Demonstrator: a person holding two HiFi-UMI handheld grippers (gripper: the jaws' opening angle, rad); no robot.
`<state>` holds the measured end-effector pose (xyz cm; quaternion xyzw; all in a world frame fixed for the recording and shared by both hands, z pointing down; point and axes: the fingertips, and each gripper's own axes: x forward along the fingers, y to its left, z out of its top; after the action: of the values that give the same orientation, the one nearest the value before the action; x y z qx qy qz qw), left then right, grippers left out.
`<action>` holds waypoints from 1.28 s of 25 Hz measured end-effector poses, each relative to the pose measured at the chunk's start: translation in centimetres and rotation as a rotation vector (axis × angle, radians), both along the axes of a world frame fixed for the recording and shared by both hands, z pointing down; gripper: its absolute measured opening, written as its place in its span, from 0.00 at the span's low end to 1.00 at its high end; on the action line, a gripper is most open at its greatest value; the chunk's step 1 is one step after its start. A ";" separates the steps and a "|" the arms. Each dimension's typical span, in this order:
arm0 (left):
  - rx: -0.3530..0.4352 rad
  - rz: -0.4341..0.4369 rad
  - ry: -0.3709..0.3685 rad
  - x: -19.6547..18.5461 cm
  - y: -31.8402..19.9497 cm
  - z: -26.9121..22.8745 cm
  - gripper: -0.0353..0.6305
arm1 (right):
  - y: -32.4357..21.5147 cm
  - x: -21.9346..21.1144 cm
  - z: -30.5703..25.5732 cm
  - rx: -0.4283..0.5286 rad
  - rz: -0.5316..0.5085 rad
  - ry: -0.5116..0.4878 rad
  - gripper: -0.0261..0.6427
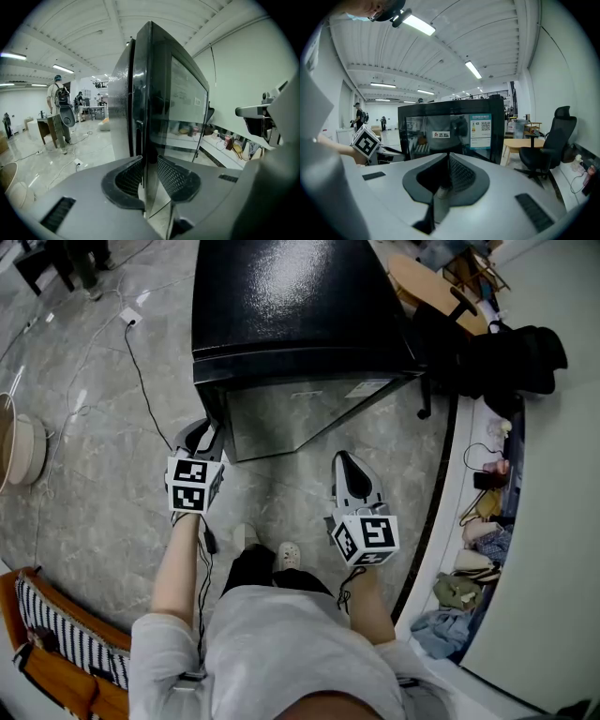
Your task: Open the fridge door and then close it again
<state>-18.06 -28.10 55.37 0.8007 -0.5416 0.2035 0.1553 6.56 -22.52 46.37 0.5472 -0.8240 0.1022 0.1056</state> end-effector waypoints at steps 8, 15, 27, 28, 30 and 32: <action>0.002 0.002 0.001 -0.1 -0.3 0.1 0.20 | -0.2 0.1 0.1 0.003 0.003 -0.002 0.08; 0.020 -0.087 0.023 -1.1 0.8 -0.6 0.13 | -0.1 -0.5 -0.7 0.015 -0.031 -0.008 0.08; 0.094 -0.111 0.044 1.5 6.8 -3.8 0.08 | 1.4 0.2 -2.5 0.051 -0.103 -0.023 0.08; 0.104 -0.116 0.044 1.8 7.3 -4.3 0.08 | 1.6 0.3 -2.7 0.056 -0.109 -0.025 0.08; 0.126 -0.132 0.049 2.3 8.1 -5.7 0.08 | 2.1 0.6 -3.2 0.066 -0.120 -0.029 0.08; 0.145 -0.144 0.059 2.8 9.0 -7.1 0.08 | 2.7 0.9 -3.7 0.075 -0.129 -0.033 0.08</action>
<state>-15.29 -19.14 48.23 0.7744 -0.6063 0.1282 0.1271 7.42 -19.86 42.72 0.4950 -0.8623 0.0735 0.0777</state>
